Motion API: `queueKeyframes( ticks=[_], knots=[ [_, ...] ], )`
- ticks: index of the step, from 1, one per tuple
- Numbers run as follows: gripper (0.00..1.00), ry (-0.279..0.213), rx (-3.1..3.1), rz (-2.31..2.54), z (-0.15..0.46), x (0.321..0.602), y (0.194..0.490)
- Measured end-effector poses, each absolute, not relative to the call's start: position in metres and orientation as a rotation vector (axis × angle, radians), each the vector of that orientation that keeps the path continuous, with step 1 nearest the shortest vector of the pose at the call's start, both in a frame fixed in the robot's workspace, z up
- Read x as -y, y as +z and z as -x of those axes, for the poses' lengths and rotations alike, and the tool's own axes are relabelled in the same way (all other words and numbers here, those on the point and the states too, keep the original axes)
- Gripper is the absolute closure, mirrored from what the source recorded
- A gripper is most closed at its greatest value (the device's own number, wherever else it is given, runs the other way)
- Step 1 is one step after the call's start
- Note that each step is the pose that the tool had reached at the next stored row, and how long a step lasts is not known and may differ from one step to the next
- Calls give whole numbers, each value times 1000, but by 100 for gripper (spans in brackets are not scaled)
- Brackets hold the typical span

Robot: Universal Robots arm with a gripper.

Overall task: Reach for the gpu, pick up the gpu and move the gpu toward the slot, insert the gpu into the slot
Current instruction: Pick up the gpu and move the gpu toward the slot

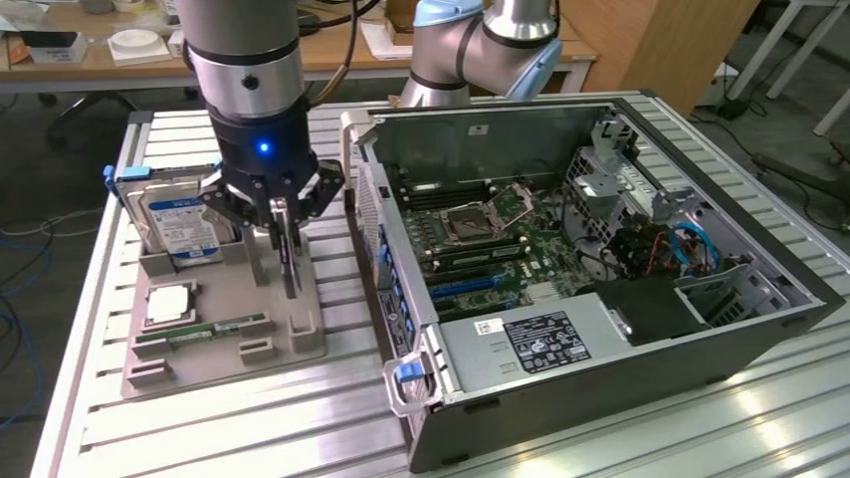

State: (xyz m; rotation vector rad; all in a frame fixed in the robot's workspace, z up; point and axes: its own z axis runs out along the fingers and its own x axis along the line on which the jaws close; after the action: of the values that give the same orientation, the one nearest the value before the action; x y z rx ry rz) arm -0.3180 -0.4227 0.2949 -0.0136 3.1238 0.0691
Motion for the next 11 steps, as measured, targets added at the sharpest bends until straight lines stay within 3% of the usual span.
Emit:
queueKeyframes(
  ticks=[11],
  knots=[
    [74,69,-3124,14,318,423,311]
  ],
)
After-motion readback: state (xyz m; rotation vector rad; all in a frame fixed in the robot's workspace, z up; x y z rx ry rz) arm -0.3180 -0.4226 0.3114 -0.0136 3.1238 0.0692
